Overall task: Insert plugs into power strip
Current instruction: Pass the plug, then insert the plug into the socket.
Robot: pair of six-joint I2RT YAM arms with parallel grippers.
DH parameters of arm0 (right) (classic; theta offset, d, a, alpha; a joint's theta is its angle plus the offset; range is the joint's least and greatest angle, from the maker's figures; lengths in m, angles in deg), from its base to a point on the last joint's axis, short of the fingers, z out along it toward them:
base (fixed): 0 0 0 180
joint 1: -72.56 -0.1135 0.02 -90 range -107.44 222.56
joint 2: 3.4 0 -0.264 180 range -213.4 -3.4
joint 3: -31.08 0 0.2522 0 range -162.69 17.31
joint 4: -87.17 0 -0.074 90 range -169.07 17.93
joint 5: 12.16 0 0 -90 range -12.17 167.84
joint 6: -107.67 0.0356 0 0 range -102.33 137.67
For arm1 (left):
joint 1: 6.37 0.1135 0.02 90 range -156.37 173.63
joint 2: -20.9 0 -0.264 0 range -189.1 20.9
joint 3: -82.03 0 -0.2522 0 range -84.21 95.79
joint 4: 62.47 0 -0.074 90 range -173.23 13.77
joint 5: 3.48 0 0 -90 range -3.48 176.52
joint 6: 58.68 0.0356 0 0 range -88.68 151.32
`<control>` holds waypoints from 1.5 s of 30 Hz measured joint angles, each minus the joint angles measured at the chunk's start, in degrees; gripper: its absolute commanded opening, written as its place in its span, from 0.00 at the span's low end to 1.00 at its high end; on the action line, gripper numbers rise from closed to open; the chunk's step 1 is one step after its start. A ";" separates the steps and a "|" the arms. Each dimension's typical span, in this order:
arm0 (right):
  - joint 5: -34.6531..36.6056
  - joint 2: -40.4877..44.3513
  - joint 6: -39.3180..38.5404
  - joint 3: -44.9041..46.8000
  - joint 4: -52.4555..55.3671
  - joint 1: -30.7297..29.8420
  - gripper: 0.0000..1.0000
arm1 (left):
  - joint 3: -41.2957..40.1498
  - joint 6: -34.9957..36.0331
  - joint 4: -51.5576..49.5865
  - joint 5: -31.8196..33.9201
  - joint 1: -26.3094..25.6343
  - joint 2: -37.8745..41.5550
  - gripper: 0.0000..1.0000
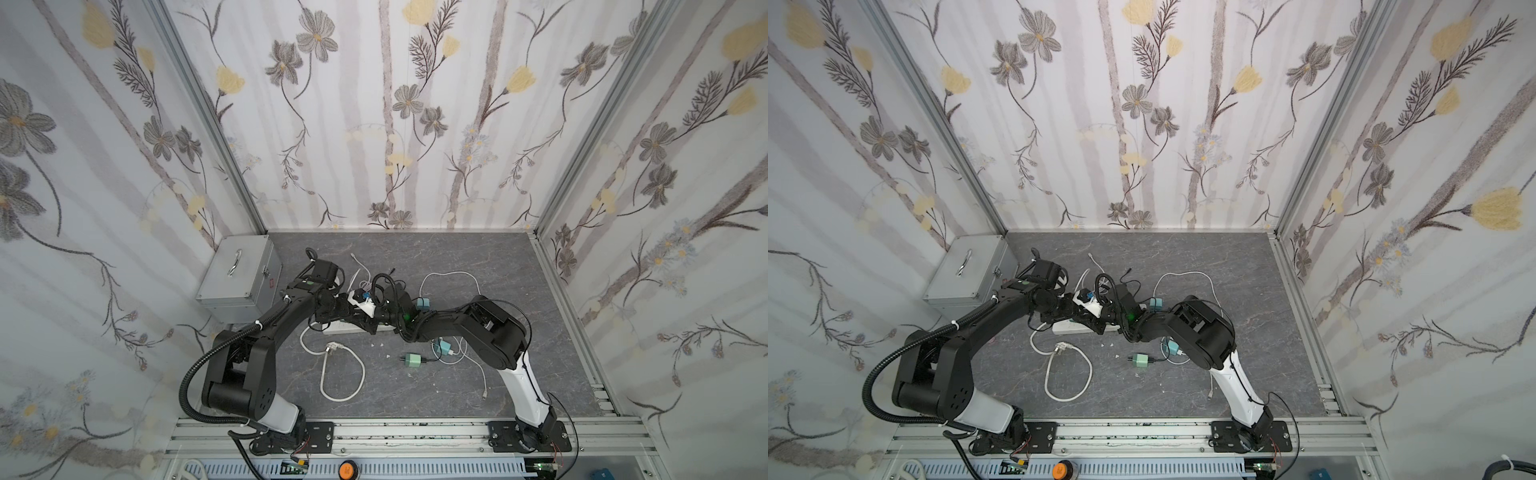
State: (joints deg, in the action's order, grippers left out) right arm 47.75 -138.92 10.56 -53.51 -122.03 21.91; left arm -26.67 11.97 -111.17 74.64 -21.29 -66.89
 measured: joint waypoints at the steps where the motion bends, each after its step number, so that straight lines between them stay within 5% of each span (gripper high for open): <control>1: 0.00 0.22 0.00 0.17 -0.02 -0.02 0.42 | -0.04 0.02 -0.15 0.44 0.00 -0.07 0.62; 6: -0.15 0.72 0.26 1.25 -0.07 0.87 0.43 | 0.22 0.02 1.92 1.29 -0.04 -2.40 0.58; 14: 0.11 1.73 0.61 2.80 -1.05 1.22 0.48 | -0.90 0.07 3.41 0.92 0.00 -1.05 0.36; 20: 0.17 6.54 2.47 9.42 -2.27 2.89 0.56 | -0.90 0.07 2.49 3.37 0.00 3.02 0.31; 22: 0.57 10.14 3.52 12.35 -2.25 3.52 0.63 | -0.31 0.02 1.57 5.84 -0.04 4.96 0.31; 23: 0.92 11.91 3.63 13.62 -2.25 3.78 0.73 | -0.17 0.02 1.60 7.23 -0.04 5.88 0.31; 24: 1.51 13.79 3.72 14.88 -2.32 3.96 0.95 | -0.15 0.02 1.68 8.79 -0.04 6.82 0.31; 25: 2.56 15.63 4.42 16.57 -2.78 4.09 0.99 | -0.20 0.02 1.75 10.08 -0.04 7.39 0.31; 34: 11.98 28.65 14.25 24.61 0.79 5.62 0.99 | -1.49 1.64 7.76 13.90 -1.81 1.46 0.32; 45: 21.79 30.88 22.60 18.56 18.64 7.43 0.99 | -6.54 0.70 14.16 18.14 -5.86 0.90 0.32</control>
State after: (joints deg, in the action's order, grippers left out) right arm 69.54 -108.04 33.16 -34.96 -103.38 29.34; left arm -33.20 12.67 -97.01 92.78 -27.14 -65.99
